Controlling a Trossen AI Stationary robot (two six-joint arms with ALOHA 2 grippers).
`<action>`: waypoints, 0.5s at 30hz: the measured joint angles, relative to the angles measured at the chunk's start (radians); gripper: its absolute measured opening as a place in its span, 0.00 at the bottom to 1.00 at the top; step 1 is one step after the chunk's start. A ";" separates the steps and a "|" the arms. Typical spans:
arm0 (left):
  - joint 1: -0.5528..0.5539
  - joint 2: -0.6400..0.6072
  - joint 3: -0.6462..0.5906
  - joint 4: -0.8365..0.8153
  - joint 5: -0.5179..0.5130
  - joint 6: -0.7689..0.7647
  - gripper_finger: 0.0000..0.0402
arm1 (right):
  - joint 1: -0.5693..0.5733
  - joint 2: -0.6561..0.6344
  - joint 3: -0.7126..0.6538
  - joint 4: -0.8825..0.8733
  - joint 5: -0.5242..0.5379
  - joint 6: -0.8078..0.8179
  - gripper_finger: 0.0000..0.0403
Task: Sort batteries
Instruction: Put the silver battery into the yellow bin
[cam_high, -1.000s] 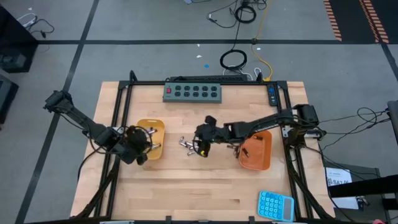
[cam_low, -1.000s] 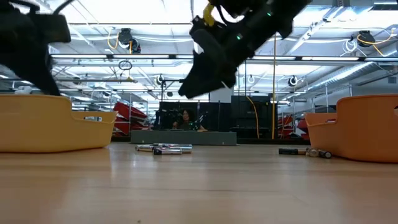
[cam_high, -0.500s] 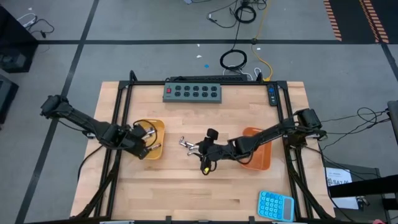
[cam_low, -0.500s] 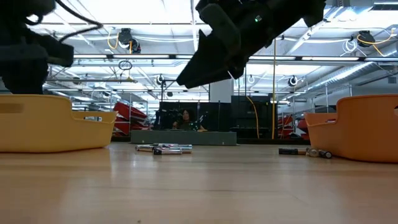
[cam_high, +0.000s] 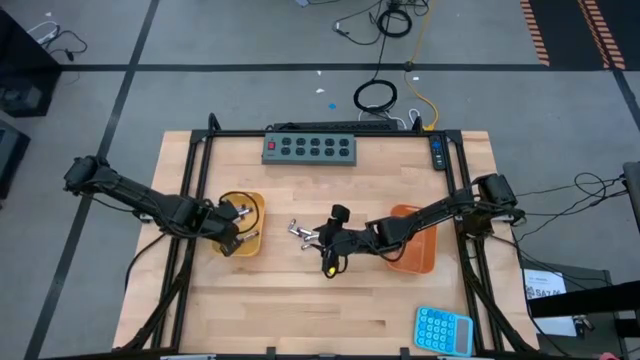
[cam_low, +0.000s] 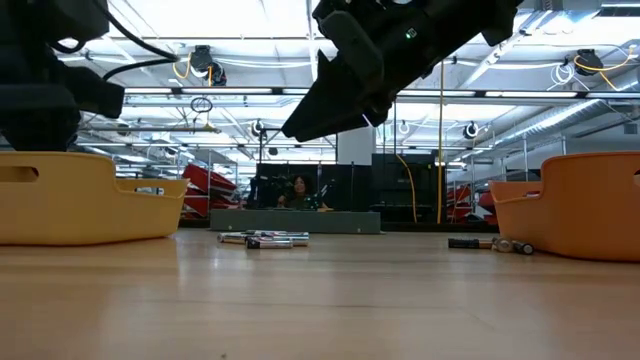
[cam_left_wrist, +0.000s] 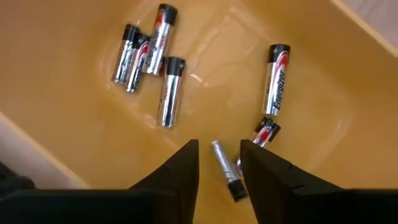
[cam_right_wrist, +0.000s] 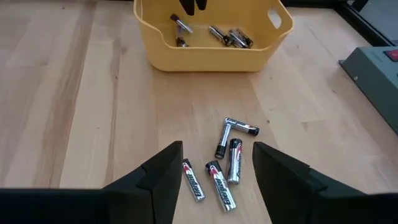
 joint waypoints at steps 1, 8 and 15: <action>0.000 0.000 0.000 0.007 0.000 0.005 0.32 | 0.000 0.000 0.000 0.000 0.000 0.000 0.46; -0.001 0.001 0.097 0.027 -0.147 0.143 0.33 | 0.012 0.035 0.000 0.052 0.055 0.031 0.46; 0.066 0.147 0.285 0.100 -0.170 0.426 0.33 | 0.060 0.124 0.000 0.199 0.112 0.056 0.46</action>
